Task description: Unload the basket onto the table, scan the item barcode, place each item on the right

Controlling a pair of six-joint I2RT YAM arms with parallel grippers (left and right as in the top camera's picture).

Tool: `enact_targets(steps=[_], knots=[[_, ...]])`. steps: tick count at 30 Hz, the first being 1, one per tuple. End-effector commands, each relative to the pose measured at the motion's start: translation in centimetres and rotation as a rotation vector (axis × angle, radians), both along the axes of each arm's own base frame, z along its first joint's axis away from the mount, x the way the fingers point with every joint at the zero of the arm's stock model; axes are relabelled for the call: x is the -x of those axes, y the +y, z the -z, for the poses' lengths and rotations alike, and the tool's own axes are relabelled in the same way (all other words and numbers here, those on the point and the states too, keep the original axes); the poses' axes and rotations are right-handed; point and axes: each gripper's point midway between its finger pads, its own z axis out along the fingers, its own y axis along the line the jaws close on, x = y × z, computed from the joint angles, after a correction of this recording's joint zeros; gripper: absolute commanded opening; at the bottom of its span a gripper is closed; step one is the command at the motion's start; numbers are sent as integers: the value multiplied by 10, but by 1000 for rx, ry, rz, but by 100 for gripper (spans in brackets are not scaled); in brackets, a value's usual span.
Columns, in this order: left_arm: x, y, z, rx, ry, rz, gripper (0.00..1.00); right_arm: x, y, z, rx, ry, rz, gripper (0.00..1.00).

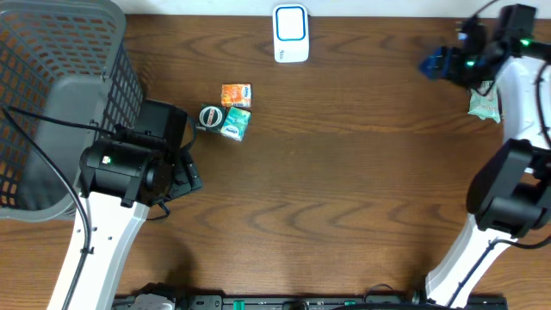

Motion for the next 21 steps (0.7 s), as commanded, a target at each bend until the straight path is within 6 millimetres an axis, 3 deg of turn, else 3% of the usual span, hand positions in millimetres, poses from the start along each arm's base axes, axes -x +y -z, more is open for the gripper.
enact_targets(steps=[1, 4, 8, 12, 17, 21], knots=[[1, 0, 0, 7, 0, -16, 98, 7, 97, -20, -243, -22, -216, 82], [1, 1, 0, 7, 0, -17, 98, 13, 148, -16, -260, -2, -297, 77], [1, 0, 0, 8, 0, -16, 98, 20, 219, -11, -276, 8, -369, 80], [1, 0, 0, 7, 0, -16, 98, 25, 275, 5, -176, 39, -298, 78], [1, 0, 0, 7, 0, -16, 98, 37, 336, 14, -37, -9, -238, 61], [1, 0, 0, 7, 0, -16, 98, 51, 381, 26, 47, -65, -229, 36]])
